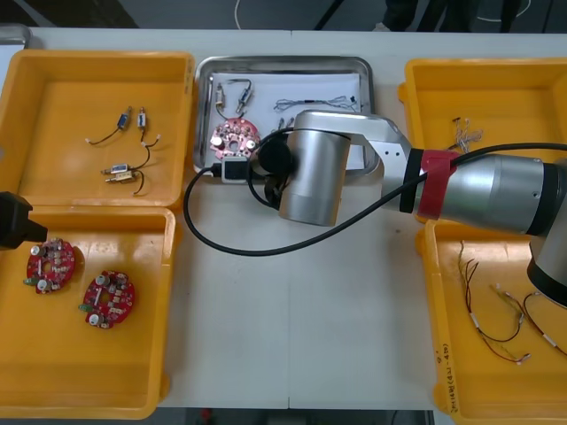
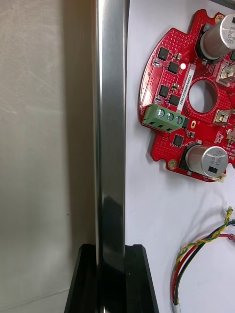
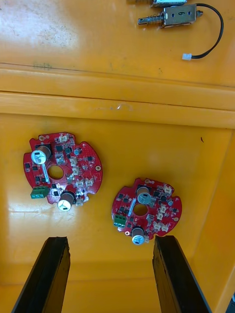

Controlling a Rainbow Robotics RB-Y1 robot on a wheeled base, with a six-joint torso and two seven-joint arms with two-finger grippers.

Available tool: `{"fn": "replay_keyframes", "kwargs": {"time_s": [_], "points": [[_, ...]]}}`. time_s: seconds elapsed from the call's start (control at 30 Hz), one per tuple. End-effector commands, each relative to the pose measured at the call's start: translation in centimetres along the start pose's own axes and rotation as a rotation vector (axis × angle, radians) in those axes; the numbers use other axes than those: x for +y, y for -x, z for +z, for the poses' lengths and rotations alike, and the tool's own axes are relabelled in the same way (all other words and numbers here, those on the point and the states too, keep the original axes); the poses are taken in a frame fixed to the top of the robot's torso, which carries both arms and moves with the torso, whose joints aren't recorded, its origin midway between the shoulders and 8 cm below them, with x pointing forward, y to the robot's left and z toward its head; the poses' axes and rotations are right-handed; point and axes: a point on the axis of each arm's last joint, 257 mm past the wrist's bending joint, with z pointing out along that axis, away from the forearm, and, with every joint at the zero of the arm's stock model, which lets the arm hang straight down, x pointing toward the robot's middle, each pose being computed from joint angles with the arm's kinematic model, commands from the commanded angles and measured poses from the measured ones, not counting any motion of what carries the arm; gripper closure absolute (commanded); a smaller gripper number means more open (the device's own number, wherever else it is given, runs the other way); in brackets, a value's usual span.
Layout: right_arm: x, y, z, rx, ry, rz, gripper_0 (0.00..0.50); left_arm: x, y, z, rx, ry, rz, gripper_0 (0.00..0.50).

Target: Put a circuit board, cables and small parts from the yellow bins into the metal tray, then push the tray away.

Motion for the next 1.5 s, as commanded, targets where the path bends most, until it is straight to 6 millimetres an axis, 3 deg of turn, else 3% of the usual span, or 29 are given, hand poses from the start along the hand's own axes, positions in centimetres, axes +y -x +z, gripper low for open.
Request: {"fn": "replay_keyframes", "kwargs": {"time_s": [0.03,0.6,1.2,1.23,1.3,1.37,1.5], "points": [[-2.9,-0.7,-0.1,0.009,-0.063,-0.099,0.5,1.2,0.7,-1.4,-0.034,0.037,0.082,0.0],[-4.4,-2.3,0.5,0.027,-0.047,-0.041,0.5,1.2,0.7,-1.4,-0.034,0.037,0.082,0.0],[-5.4,-2.6,1.1,0.025,-0.059,-0.011,0.5,1.2,0.7,-1.4,-0.034,0.037,0.082,0.0],[-5.4,-2.7,1.1,0.026,-0.059,-0.01,0.465,1.2,0.7,-1.4,-0.034,0.037,0.082,0.0],[-5.4,-2.7,1.1,0.028,-0.058,-0.013,0.143,1.2,0.7,-1.4,-0.034,0.037,0.082,0.0],[-5.4,-2.7,1.1,0.028,-0.058,-0.011,0.0,1.2,0.7,-1.4,-0.034,0.037,0.082,0.0],[-5.2,-2.4,0.6,0.032,-0.041,0.001,0.0,1.2,0.7,-1.4,-0.034,0.037,0.082,0.0]]}}
